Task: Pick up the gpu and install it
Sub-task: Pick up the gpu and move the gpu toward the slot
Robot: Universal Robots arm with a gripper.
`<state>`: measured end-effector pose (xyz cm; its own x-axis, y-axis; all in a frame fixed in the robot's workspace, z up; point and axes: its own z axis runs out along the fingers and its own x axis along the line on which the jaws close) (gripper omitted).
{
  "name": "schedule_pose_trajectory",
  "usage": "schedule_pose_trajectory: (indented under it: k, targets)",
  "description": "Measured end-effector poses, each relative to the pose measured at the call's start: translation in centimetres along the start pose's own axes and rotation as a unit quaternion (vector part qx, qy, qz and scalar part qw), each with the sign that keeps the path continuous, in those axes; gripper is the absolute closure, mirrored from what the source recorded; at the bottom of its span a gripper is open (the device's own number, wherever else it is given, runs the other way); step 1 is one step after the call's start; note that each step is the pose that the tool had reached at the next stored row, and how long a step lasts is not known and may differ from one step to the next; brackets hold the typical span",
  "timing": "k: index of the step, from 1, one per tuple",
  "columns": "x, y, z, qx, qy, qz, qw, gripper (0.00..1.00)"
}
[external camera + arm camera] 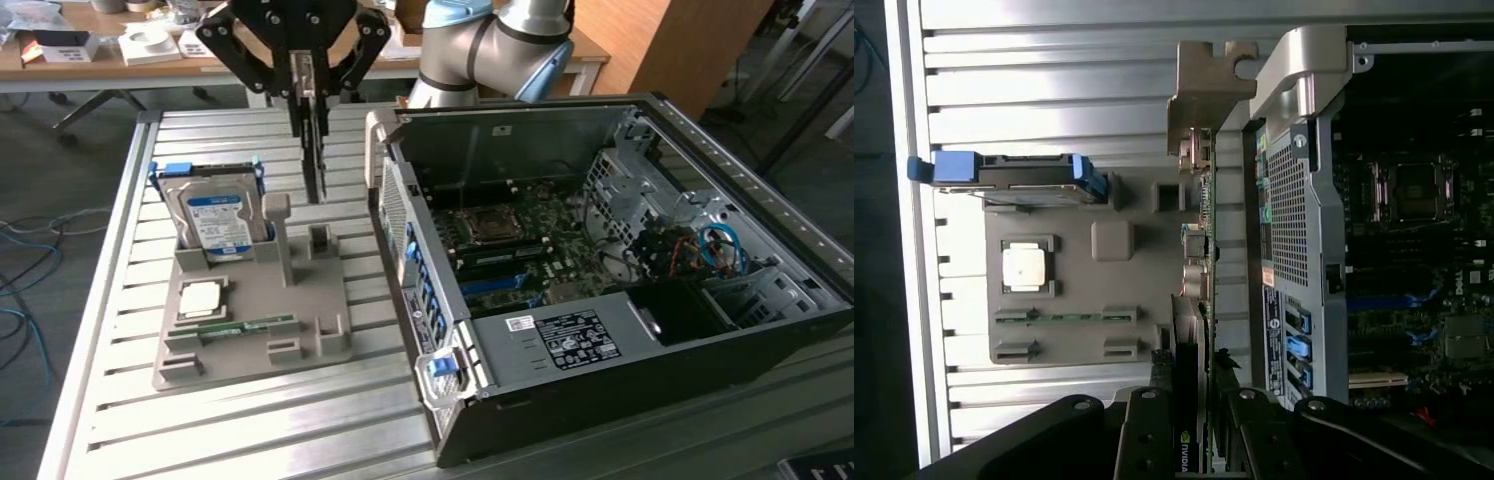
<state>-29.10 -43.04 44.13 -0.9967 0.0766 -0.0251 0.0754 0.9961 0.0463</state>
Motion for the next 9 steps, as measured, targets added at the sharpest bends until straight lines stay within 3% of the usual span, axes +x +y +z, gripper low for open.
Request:
schedule_pose_trajectory:
  k: [9]
  targets:
    - [-3.0,0.23,0.09,0.0000,0.0000,0.000,1.0000,0.74]
